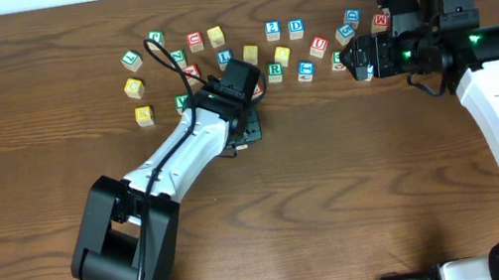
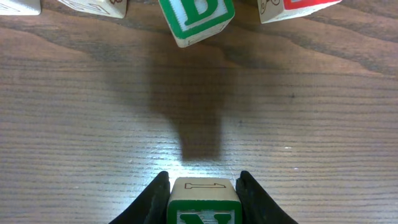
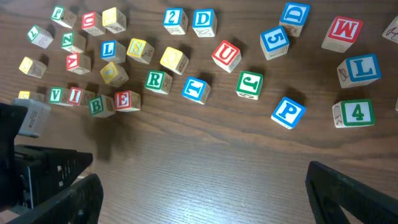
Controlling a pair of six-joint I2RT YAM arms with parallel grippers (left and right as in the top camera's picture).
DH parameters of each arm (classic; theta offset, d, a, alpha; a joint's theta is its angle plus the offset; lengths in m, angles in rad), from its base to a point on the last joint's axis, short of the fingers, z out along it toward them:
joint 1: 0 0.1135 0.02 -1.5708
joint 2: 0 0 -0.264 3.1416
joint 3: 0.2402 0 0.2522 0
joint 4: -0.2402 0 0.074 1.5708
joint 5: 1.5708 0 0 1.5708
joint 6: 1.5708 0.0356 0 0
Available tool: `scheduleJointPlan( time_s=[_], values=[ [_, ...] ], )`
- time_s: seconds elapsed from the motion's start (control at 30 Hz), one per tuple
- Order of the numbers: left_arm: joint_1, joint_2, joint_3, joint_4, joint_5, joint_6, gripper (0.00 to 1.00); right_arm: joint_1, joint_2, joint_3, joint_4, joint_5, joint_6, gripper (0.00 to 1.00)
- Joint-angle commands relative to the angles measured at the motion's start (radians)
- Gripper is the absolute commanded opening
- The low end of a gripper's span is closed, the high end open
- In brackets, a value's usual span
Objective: Spell out NEURIPS
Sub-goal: 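Carry the green N block forward and lower it onto the table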
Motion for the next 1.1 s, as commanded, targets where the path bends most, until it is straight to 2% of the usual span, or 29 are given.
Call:
scheduleJointPlan(
  time_s=[0.0, 0.37, 0.4, 0.5, 1.07],
  values=[
    [-0.002, 0.000, -0.011, 0.012, -0.009, -0.006, 0.19, -0.007, 0.000, 0.018, 0.000, 0.004, -0.011, 0.99],
    [-0.002, 0.003, -0.022, 0.047, -0.009, -0.010, 0.19, -0.007, 0.000, 0.018, 0.000, 0.004, -0.011, 0.99],
    [-0.002, 0.006, -0.022, 0.047, -0.009, -0.010, 0.14, -0.007, 0.000, 0.018, 0.000, 0.004, -0.011, 0.99],
    [-0.002, 0.024, -0.022, 0.053, -0.010, -0.010, 0.13, -0.007, 0.000, 0.018, 0.000, 0.004, -0.011, 0.99],
    [-0.002, 0.111, -0.022, 0.084, -0.013, -0.010, 0.13, -0.007, 0.000, 0.018, 0.000, 0.004, -0.011, 0.99]
  ],
)
